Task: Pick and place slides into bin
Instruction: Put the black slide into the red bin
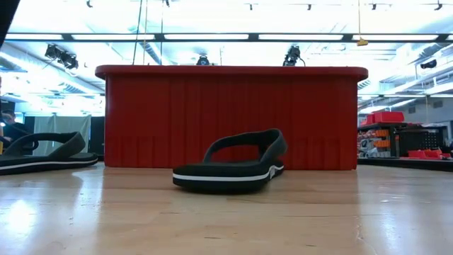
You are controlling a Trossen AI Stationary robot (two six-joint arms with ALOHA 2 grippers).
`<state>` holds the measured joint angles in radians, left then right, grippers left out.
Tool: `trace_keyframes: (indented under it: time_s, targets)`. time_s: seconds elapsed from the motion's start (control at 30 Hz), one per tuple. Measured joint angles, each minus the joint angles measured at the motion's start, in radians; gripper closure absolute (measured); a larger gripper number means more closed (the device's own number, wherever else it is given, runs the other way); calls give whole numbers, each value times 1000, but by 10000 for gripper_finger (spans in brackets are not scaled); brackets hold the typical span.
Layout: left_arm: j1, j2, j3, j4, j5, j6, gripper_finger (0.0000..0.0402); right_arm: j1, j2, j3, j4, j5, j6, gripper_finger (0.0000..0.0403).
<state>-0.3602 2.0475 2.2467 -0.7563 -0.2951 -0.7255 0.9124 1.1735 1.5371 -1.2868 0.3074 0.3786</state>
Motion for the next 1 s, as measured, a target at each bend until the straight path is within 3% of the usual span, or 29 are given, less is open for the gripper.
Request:
trace_keyframes:
  time_s: [0.13,0.27,0.53,0.67,0.83,1.0]
  targets:
    - [38,3,0,35,5,13,228,-18,-7,24,0,10,-97,400]
    - [73,15,2,71,87,76,191,-78,-9,47,-1,37,-203,400]
    - [133,15,1,69,109,189,171,-267,-20,61,1,43,-387,400]
    - [170,15,1,31,109,213,204,-359,-23,61,1,35,-433,400]
    - [198,4,2,-45,103,214,319,-447,-37,59,-2,80,-444,395]
    - [219,-25,3,-93,86,219,324,-515,-54,59,12,107,-462,392]
